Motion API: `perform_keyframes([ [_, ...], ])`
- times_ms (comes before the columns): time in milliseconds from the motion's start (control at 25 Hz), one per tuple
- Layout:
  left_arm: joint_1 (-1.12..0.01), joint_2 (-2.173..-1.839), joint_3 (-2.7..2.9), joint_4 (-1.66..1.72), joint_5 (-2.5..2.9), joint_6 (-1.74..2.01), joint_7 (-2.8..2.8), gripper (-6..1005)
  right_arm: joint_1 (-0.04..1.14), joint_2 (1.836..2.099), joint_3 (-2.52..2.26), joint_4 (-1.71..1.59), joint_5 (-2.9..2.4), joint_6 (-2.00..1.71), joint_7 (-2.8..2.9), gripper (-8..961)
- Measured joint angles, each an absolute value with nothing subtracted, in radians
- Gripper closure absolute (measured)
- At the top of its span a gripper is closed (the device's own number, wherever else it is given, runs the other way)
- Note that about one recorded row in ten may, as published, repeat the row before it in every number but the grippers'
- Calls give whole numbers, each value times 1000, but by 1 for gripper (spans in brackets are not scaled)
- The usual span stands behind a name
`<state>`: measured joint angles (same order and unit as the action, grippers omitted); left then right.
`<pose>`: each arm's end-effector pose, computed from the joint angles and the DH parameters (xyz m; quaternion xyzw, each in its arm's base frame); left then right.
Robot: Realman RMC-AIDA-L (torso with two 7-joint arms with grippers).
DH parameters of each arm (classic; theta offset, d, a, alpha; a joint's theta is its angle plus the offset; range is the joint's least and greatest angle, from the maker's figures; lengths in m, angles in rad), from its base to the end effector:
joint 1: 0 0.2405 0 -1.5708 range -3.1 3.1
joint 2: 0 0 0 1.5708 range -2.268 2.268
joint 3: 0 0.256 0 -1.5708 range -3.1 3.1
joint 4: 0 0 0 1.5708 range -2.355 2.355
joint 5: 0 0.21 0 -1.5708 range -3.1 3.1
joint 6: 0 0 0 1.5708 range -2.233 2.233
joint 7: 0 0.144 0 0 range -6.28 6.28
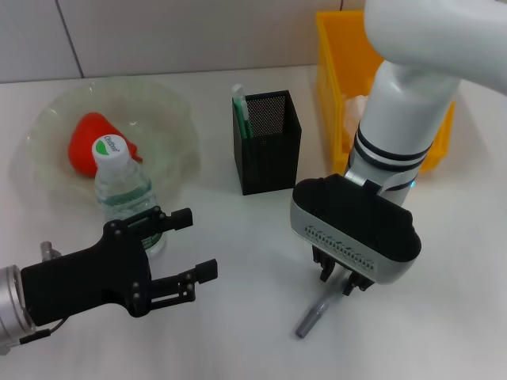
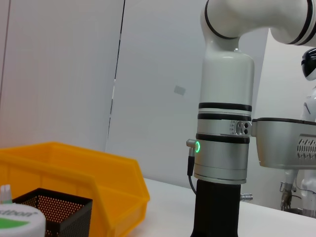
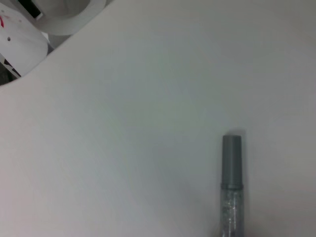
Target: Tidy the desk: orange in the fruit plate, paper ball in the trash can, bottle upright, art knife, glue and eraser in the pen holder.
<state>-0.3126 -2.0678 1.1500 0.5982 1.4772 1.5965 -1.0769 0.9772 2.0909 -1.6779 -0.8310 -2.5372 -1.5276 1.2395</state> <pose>-0.2609 0.2679 -0.0285 -0.9241 -0.1279 -0.3426 0.1105 0.1539 0.3544 -0.0806 0.8599 0.3733 0.3010 0.1750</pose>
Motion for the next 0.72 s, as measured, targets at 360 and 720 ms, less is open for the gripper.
perform_keyframes([
  [360, -308, -2070, 1151, 598, 1477, 1595, -1077, 186, 977, 2091, -1722, -817, -2539, -1488, 1256, 735],
  [720, -307, -2069, 1152, 597, 1477, 1595, -1079, 186, 977, 2090, -1693, -841, -2539, -1526, 1269, 805],
])
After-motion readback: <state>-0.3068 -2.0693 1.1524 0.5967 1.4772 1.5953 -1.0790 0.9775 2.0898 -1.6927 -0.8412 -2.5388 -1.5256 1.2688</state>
